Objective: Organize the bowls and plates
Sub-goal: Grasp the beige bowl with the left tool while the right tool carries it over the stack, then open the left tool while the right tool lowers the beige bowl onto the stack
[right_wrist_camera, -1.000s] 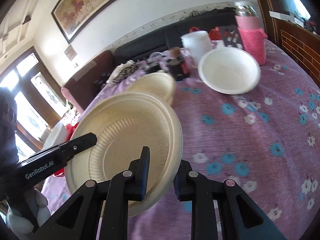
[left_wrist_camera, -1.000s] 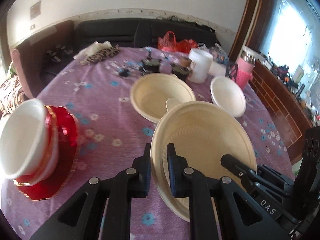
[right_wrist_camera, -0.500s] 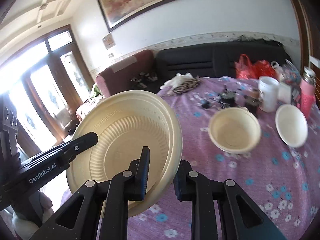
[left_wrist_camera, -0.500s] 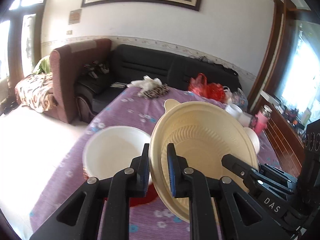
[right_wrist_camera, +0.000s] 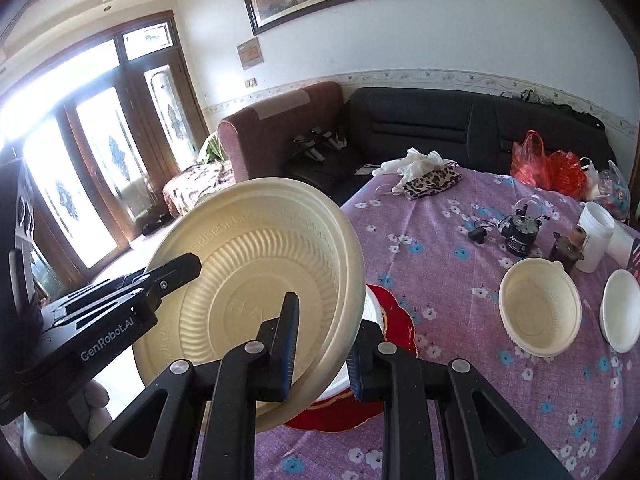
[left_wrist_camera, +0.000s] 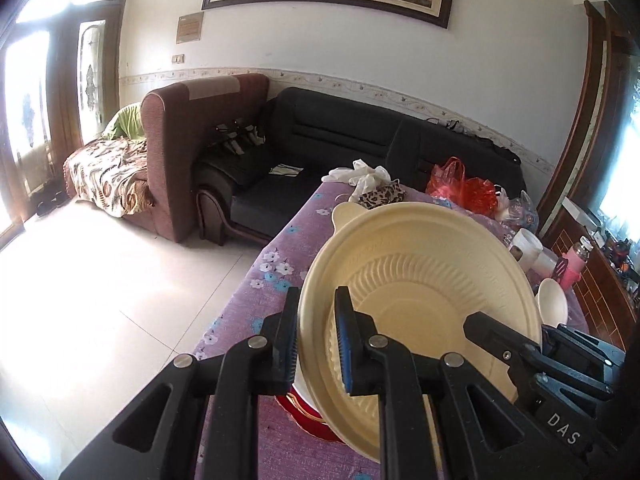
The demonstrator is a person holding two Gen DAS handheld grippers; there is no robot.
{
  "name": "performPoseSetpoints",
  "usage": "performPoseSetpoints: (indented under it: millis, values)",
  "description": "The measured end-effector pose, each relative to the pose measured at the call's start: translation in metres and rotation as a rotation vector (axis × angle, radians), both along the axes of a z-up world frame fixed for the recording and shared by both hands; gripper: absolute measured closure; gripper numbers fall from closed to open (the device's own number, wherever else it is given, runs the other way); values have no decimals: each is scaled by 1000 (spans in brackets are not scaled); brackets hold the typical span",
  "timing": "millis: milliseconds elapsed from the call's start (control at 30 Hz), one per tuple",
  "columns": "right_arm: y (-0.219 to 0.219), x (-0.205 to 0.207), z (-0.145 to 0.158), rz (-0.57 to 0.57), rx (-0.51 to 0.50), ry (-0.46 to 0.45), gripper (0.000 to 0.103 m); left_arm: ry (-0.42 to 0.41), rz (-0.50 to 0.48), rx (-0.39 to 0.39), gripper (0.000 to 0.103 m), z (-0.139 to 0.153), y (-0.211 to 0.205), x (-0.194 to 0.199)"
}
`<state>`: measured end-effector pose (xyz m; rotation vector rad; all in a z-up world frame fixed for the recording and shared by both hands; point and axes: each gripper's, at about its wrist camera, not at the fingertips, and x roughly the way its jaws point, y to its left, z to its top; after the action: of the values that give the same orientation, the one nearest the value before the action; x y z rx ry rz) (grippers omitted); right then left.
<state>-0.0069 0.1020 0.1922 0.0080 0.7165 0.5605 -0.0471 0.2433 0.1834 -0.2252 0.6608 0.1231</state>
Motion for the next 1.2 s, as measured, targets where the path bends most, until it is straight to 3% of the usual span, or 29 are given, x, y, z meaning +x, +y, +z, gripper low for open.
performPoseSetpoints:
  millis: [233, 500, 567, 633, 900, 1067, 1200]
  values:
    - [1, 24, -35, -14, -9, 107, 79, 84, -1, 2, 87, -33, 5, 25]
    - [17, 31, -56, -8, -62, 137, 79, 159, 22, 37, 82, -58, 11, 44]
    - [21, 33, -60, -14, -83, 131, 79, 172, 45, 46, 76, -63, 15, 46]
    - [23, 36, -64, -20, -101, 127, 79, 176, 56, 34, 57, -65, 19, 47]
    - [18, 48, -75, -56, -84, 131, 79, 149, 84, -13, 50, -60, 32, 37]
    - [17, 45, -71, -65, -77, 103, 70, 97, 95, -44, 41, -46, 35, 21]
    - [17, 36, -61, -83, -101, 28, 45, 53, 93, -62, 35, -36, 32, 7]
